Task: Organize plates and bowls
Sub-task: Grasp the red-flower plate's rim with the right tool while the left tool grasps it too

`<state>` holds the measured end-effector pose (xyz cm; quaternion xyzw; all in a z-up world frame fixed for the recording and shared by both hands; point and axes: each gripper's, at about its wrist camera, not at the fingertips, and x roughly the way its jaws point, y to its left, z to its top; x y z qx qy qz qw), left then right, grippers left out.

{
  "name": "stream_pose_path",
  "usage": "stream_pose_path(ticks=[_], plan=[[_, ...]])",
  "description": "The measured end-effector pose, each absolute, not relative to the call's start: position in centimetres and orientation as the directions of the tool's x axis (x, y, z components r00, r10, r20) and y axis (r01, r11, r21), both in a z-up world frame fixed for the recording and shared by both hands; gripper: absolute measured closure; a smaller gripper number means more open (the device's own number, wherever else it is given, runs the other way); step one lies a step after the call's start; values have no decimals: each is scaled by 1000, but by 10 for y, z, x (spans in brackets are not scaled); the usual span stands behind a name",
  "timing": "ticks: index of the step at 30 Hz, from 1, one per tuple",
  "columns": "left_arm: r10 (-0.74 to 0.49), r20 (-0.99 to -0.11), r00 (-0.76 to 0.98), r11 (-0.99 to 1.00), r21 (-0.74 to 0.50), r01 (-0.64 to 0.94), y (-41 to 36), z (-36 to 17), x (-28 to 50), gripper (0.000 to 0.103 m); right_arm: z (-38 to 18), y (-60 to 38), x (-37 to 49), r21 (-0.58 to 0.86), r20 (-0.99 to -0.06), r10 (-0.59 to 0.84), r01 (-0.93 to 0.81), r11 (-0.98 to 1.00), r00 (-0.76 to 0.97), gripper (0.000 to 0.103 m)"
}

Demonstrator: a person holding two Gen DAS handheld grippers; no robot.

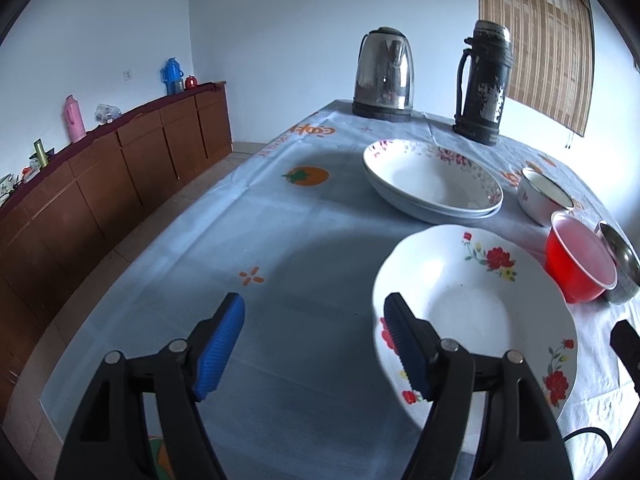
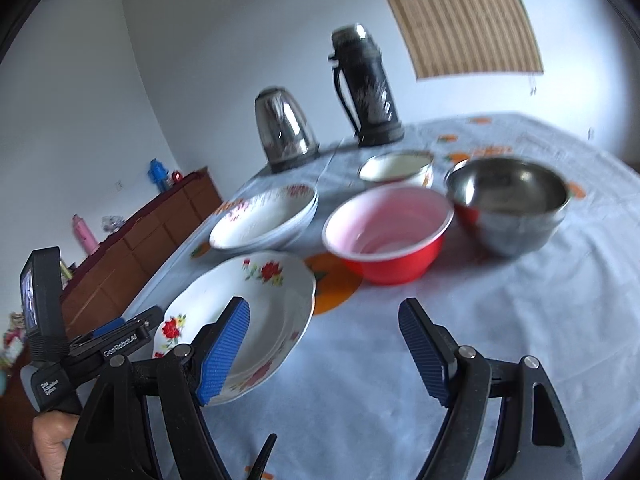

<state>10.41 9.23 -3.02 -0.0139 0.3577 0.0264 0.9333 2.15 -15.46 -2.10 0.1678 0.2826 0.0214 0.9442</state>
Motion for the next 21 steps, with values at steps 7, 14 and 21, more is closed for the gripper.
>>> stream_pose_path(ticks=[7,14,21], plan=[[22,-711,702,1000,0,-31,85,-37,113,28,-33,-152,37,372,-580,191,49,927,792,26],[-1,-733,680,999,-23,-24,82,-41,117,28,-41,-146,54,397,-621,241,34,917,746,48],[-27,-747,665,998,-54,-21,83,-44,122,28,-45,-145,62,421,-630,268,31,907,729,48]])
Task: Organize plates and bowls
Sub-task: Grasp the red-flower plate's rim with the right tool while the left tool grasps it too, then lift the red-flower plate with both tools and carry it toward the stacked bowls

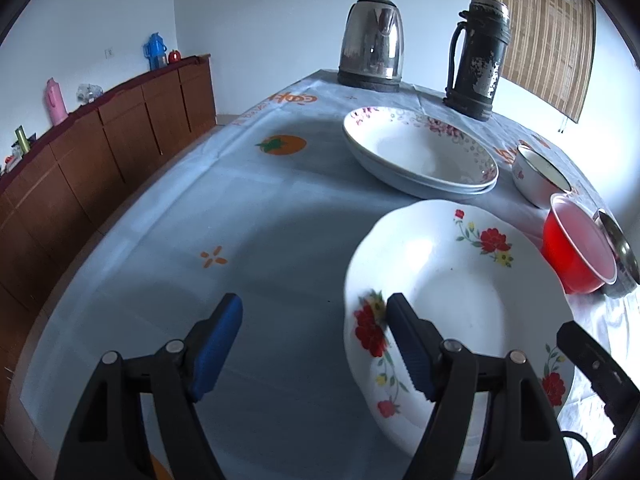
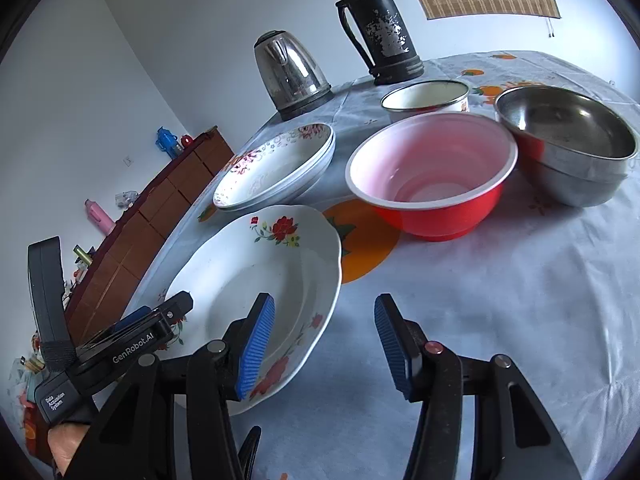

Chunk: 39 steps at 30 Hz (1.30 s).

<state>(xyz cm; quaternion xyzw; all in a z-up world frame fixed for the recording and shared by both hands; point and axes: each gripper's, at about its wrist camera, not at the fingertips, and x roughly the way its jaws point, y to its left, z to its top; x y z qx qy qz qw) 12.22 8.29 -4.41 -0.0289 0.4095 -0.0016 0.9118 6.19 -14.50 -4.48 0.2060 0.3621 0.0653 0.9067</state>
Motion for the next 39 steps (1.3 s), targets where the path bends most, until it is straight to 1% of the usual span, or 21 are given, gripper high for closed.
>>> stream_pose_path(ticks=[2,3,4,5,18,19,20,22,23,25,26,28,32,36,39], plan=[[-39,-750,660,997,-70,-21,84,-45,124,28,-46,-144,64,425,-632,274,28,905,725,49],[-44,-752,658,997,-76,-21,84,-46,125,28,-46,-143,65,425,-634,276,27,905,722,51],[-47,-754,655,996,-82,-22,84,-47,126,28,-47,-141,67,422,-639,279,24,906,717,59],[-50,-756,653,996,-87,-25,84,-47,127,28,-48,-139,69,419,-646,285,17,908,708,64],[-89,-766,637,991,-130,-17,81,-50,142,28,-54,-134,84,442,-666,306,30,896,680,64],[-99,-768,633,990,-139,-14,81,-51,143,29,-54,-134,85,442,-666,308,28,896,679,64],[-109,-769,630,989,-147,-9,80,-52,144,29,-54,-133,86,444,-666,312,24,896,678,67],[-127,-766,630,988,-157,8,78,-51,145,33,-56,-132,87,449,-670,322,20,893,669,74],[-129,-766,629,988,-152,18,76,-51,145,35,-56,-133,86,456,-666,325,21,890,672,75],[-140,-764,629,987,-156,31,73,-51,145,47,-57,-135,86,469,-662,334,23,883,671,76],[-155,-762,629,985,-165,43,70,-50,145,50,-57,-135,86,472,-661,337,22,882,671,76],[-166,-761,627,984,-168,57,67,-50,145,63,-57,-134,87,473,-661,341,17,881,669,77],[-176,-758,628,982,-182,55,64,-50,144,67,-57,-135,87,476,-660,348,12,879,665,78],[-231,-738,634,962,-273,34,76,-50,140,75,-58,-136,88,484,-657,354,12,875,666,78],[-231,-737,634,961,-275,31,77,-50,137,75,-57,-136,88,488,-654,359,9,873,666,78]])
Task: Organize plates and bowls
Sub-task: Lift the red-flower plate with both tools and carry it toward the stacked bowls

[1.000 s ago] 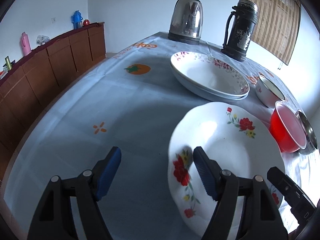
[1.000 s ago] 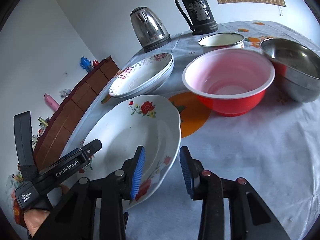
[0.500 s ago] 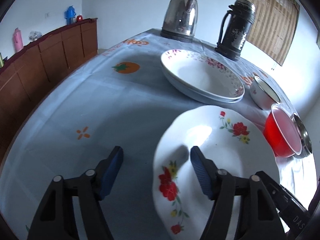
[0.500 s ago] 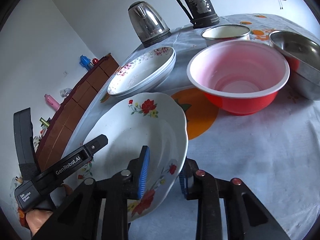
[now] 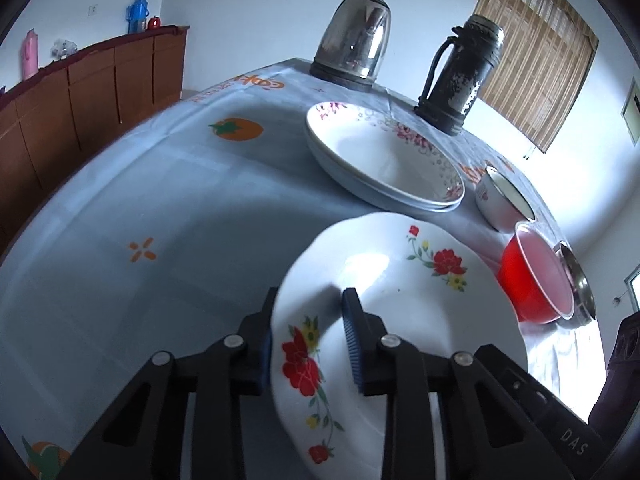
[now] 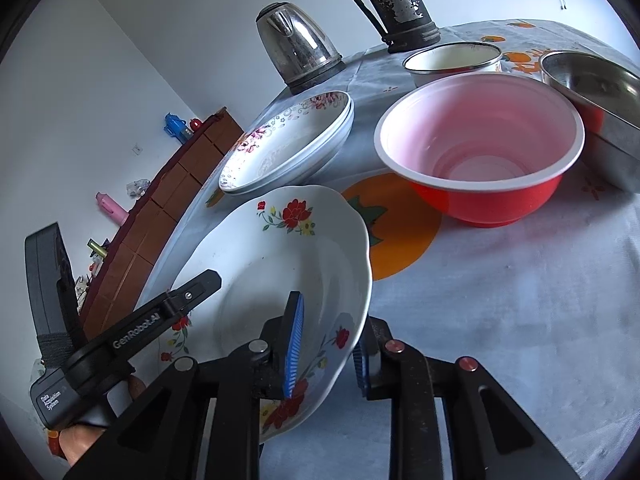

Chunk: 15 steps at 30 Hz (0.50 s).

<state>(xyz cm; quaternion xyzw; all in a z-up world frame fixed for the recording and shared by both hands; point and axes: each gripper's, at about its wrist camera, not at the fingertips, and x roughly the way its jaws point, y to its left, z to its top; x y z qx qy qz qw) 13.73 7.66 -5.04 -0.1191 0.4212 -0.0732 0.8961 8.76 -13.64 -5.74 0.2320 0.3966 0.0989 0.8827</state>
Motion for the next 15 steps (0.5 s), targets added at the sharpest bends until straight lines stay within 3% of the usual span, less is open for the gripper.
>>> stream_pose_path(ticks=[5,15], plan=[[-225,-739,635,964,-265,34,75,-50,131,76,-56,-139,85,506,-631,369,1,863,682,84],[-202,-704,681,972,-230,50,77,-30,119,75,-41,-128,75,452,-591,340,-49,891,731,85]])
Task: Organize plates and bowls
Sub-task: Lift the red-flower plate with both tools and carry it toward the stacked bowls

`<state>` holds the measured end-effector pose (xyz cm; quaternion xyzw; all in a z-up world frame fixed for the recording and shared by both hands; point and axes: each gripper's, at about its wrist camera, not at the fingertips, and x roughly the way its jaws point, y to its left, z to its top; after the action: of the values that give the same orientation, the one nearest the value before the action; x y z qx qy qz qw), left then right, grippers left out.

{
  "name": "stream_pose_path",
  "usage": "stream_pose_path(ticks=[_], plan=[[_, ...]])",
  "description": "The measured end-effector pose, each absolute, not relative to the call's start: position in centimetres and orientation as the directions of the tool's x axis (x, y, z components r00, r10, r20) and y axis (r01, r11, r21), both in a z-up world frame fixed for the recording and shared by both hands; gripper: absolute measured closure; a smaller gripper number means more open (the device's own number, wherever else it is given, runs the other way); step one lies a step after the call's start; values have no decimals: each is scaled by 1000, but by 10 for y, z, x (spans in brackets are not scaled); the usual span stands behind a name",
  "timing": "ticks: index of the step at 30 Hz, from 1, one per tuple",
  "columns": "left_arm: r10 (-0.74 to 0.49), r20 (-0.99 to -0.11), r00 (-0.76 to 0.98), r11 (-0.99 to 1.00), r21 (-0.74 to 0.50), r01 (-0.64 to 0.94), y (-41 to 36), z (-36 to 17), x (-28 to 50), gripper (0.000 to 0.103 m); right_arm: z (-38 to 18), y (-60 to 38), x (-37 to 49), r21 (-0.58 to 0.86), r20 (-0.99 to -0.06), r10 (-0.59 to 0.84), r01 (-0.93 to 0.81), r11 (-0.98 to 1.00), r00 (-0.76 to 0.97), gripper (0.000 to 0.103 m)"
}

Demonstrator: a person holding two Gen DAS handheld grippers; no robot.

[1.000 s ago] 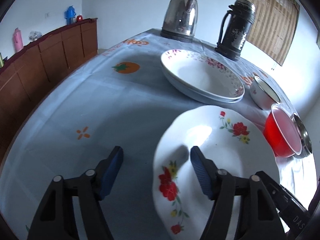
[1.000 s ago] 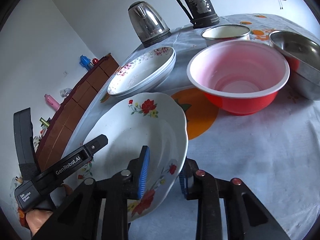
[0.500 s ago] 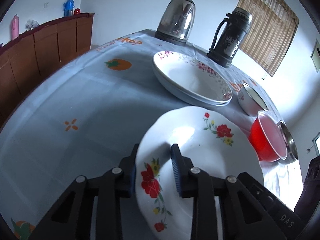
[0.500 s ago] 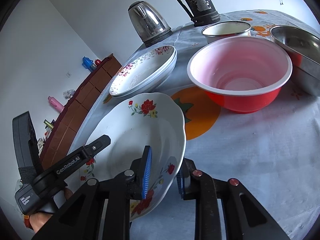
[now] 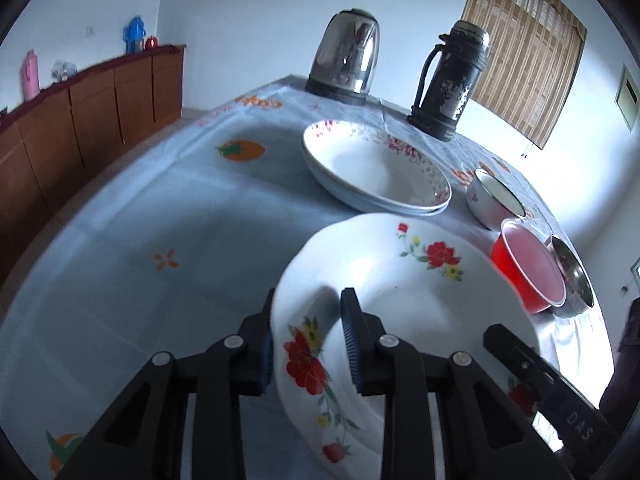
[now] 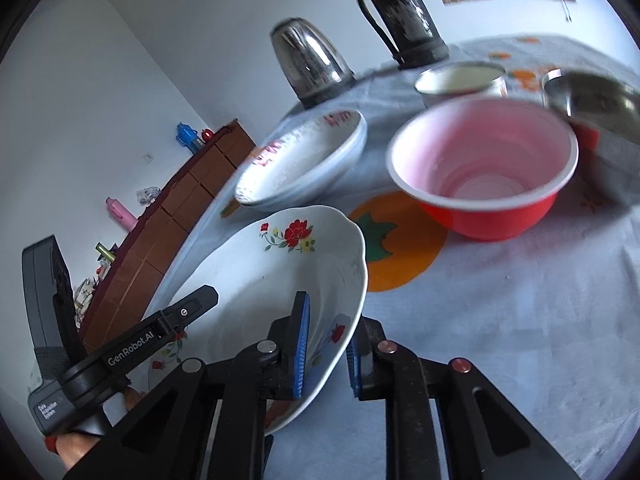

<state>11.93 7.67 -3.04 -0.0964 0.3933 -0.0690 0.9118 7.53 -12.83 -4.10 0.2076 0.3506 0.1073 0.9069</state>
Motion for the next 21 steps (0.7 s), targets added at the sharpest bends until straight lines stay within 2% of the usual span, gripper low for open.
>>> stream_pose_path(ticks=[3,8,21], plan=[[-216,-693,688,967,-251,50,82,-26,118,75,-33,-120,68,388,-581,302,-69,919,756,85],[-209,-691,692,970,-239,55,85,-25,113,76,-34,-122,68,428,-586,333,-67,901,739,85],[-214,-660,720,967,-245,62,93,-8,111,75,-15,-110,65,409,-591,333,-82,909,735,85]])
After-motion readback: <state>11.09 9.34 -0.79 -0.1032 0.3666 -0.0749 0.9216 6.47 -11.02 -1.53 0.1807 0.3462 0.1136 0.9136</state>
